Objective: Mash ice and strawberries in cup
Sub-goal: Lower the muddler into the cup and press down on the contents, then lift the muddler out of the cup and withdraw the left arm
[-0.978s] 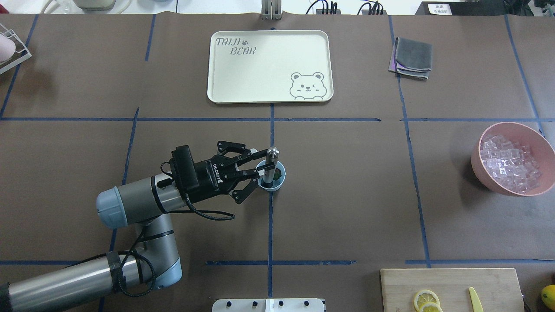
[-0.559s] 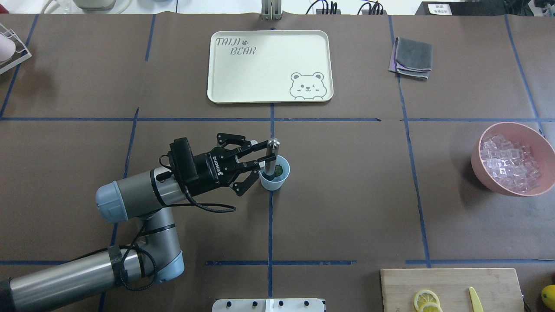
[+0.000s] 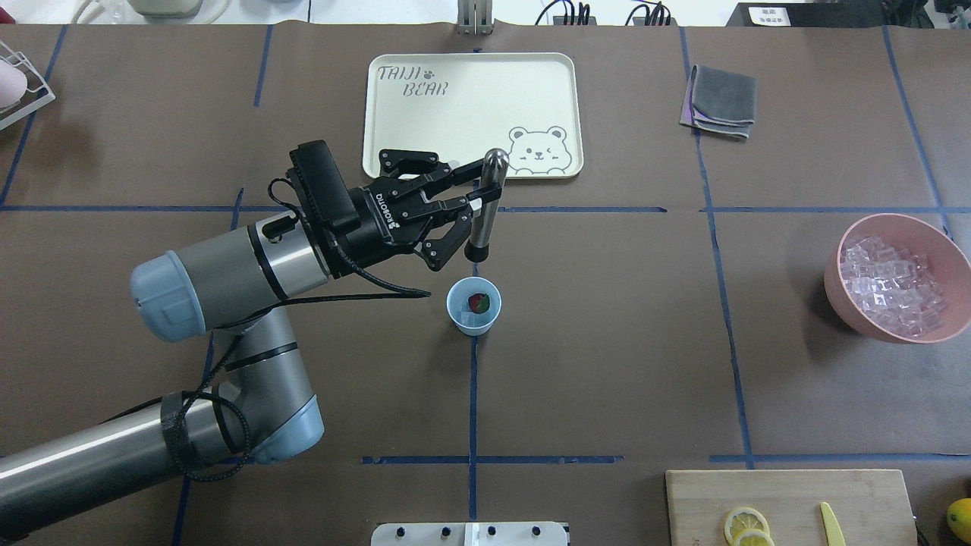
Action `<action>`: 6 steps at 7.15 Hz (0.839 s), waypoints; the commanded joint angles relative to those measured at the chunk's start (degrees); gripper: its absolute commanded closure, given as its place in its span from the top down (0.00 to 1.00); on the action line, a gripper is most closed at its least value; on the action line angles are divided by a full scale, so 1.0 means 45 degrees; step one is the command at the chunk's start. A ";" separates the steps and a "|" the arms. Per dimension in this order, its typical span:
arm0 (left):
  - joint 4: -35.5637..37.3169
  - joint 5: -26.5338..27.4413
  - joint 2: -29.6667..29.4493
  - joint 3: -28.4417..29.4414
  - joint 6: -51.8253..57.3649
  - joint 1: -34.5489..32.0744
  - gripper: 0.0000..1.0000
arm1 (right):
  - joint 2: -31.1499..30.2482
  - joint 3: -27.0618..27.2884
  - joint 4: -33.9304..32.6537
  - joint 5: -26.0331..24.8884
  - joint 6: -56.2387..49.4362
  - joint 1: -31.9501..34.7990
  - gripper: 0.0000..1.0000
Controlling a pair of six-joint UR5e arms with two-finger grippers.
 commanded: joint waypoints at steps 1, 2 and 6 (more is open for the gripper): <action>0.5687 -0.0003 0.0284 -0.3073 -0.0209 -0.0176 0.00 | 0.0000 0.0013 0.0000 0.0000 0.0000 0.0000 0.99; 0.8734 -0.0003 0.0304 -0.4345 -0.0209 -0.0254 0.00 | 0.0000 -0.0006 0.0000 0.0000 0.0000 -0.0020 0.99; 1.7396 -0.0082 0.0324 -0.5802 -0.0092 -0.0840 0.00 | -0.0019 -0.0007 0.0000 0.0000 0.0000 0.0000 0.99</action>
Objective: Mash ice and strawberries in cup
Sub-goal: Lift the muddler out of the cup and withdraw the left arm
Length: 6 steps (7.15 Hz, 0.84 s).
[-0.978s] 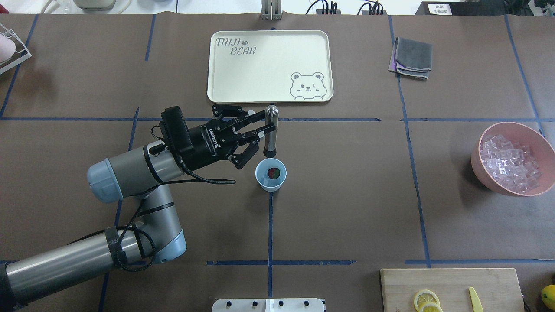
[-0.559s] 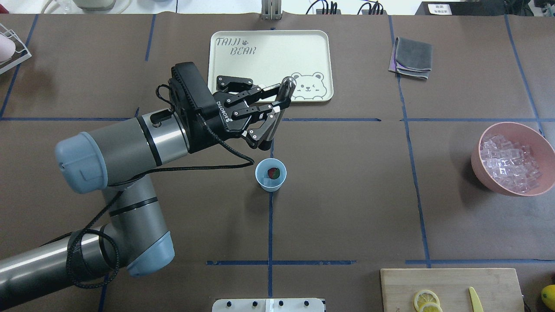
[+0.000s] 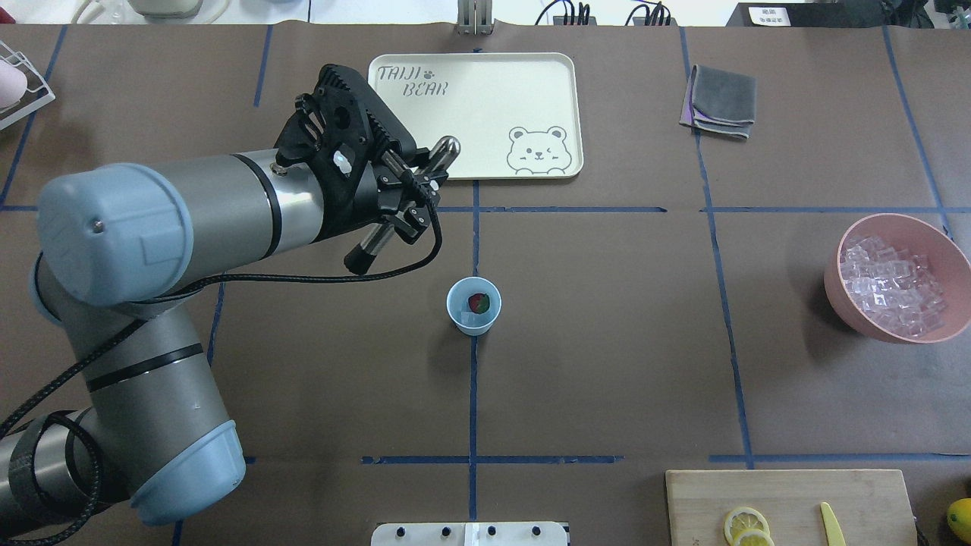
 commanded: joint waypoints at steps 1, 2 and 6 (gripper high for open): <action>0.3945 -0.0027 0.0056 -0.0227 0.0138 -0.0552 0.00 | -0.0026 -0.0007 0.0000 0.0000 -0.0019 0.0007 0.99; 0.5546 -0.0123 0.0328 -0.0227 0.0313 -0.1039 0.00 | -0.0027 -0.0007 0.0000 0.0000 -0.0019 0.0007 0.99; 0.7828 -0.4122 0.2762 -0.0051 0.0219 -0.5175 0.00 | -0.0027 0.0032 0.0000 0.0000 -0.0019 0.0007 0.99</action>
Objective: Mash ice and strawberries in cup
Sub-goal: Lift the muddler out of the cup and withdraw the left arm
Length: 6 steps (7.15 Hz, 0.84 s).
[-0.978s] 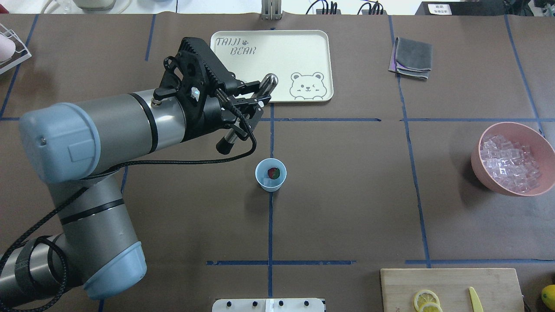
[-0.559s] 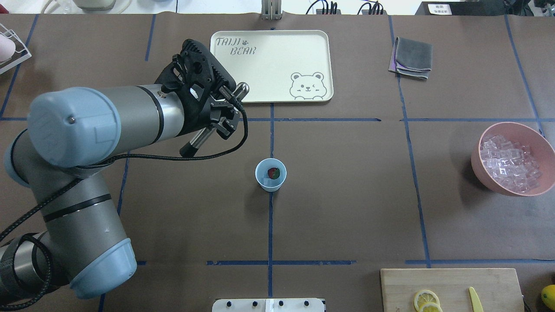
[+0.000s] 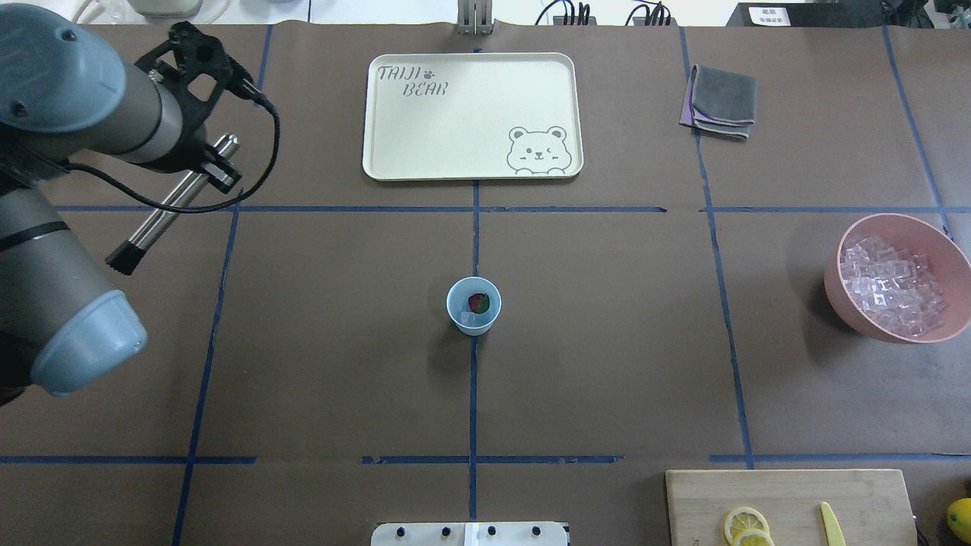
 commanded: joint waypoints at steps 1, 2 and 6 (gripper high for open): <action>0.0211 -0.1306 0.2071 0.0079 -0.0327 -0.2117 0.00 | 0.0000 0.0028 0.0000 0.0000 0.0000 0.0005 0.99; 0.0191 -0.2161 0.2855 0.0292 -0.0464 -0.2997 0.02 | 0.0000 0.0028 0.0000 0.0000 0.0000 0.0005 0.99; -0.1636 -0.4024 0.5553 0.1210 -0.1729 -0.3748 0.01 | 0.0000 0.0067 0.0000 0.0000 0.0000 0.0005 0.99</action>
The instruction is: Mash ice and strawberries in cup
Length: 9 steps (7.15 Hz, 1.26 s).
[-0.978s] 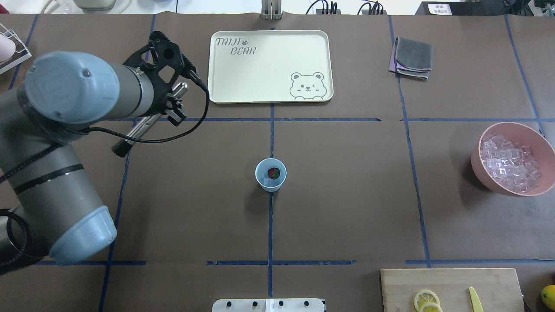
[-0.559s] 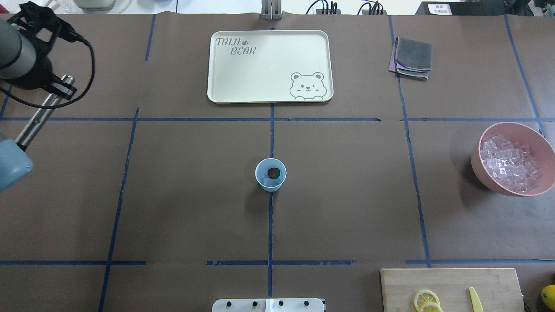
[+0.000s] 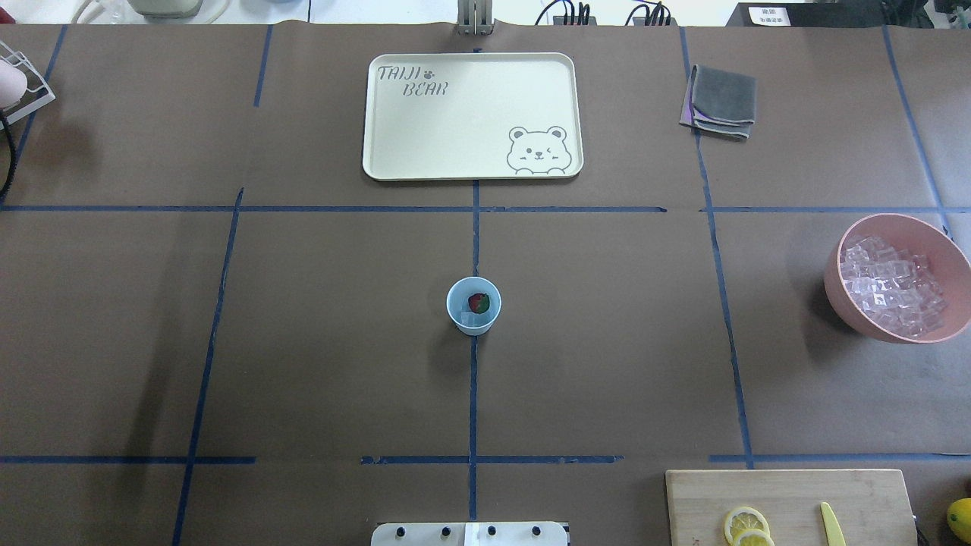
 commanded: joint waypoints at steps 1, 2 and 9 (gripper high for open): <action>-0.2758 -0.0312 0.1229 0.1071 -0.1072 -0.0096 0.01 | 0.0000 0.0026 -0.0001 0.0000 0.0019 0.0000 0.99; -0.4691 -0.0332 0.1312 0.2413 -0.1405 -0.0077 0.01 | 0.0000 0.0026 -0.0001 0.0000 0.0000 0.0000 0.99; -0.8011 -0.0819 0.0768 0.6174 -0.2072 0.0138 0.04 | -0.0058 0.0007 0.0018 0.0000 0.0000 0.0000 0.99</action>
